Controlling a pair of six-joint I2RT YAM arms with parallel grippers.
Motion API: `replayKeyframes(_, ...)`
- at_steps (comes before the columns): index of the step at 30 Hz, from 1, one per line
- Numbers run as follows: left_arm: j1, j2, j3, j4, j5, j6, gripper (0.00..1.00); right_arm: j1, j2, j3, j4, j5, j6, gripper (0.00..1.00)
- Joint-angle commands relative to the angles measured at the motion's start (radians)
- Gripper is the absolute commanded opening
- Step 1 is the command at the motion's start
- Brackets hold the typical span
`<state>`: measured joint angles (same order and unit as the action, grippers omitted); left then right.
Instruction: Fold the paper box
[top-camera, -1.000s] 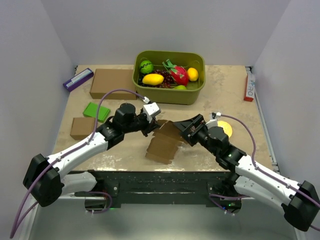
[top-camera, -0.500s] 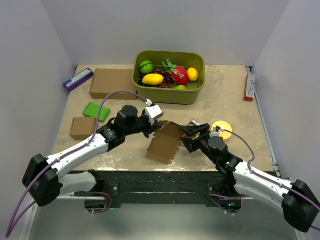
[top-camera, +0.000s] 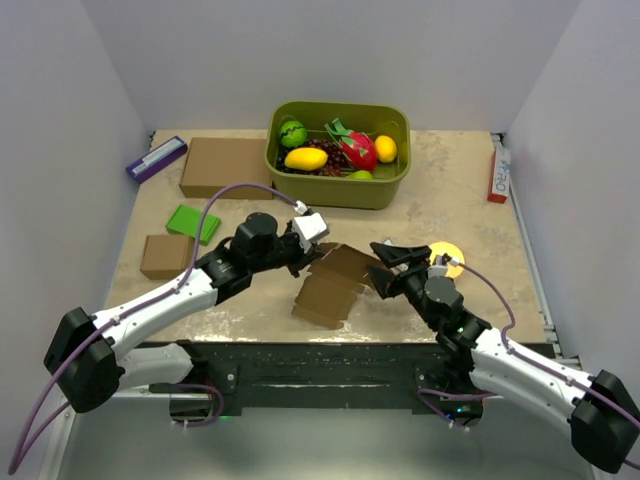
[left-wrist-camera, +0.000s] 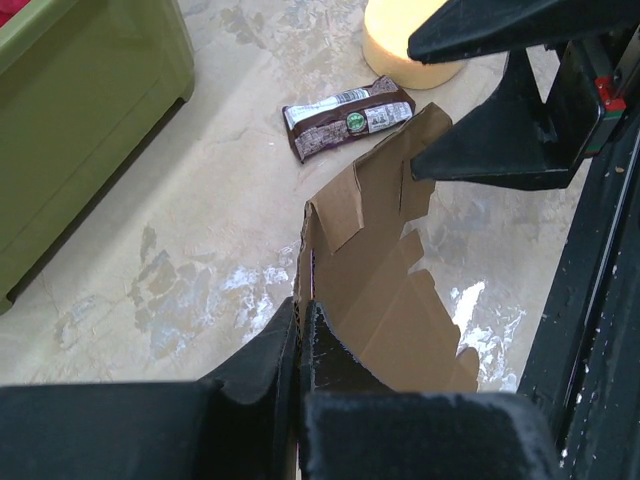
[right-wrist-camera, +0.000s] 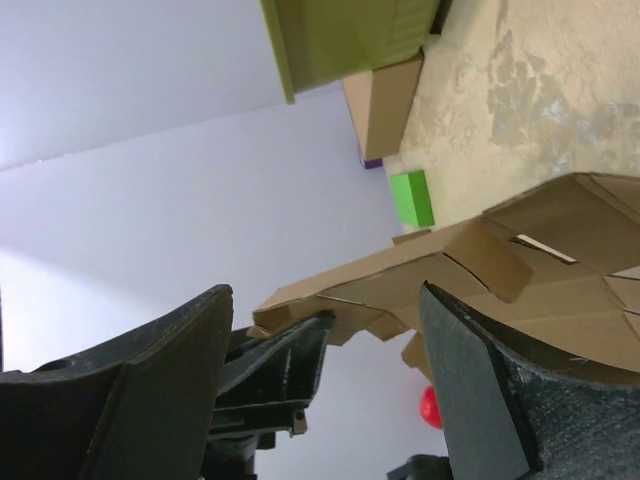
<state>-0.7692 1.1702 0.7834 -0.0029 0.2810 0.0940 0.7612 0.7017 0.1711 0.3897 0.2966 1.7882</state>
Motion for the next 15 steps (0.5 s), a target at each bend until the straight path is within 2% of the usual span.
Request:
replayKeyframes(1, -0.015, -0.026, -0.003, 0.034, -0.008, 0.027, 0.00, 0.004, -0.019, -0.008, 0.005, 0.102, 0.023, 0.78)
replayKeyframes(11, -0.028, -0.027, -0.001, 0.037, -0.009, 0.026, 0.00, 0.003, 0.047, -0.004, 0.015, 0.119, -0.001, 0.73)
replayKeyframes(15, -0.030, -0.029, -0.003, 0.038, -0.005, 0.023, 0.00, 0.004, 0.073, 0.005, 0.020, 0.116, -0.027, 0.63)
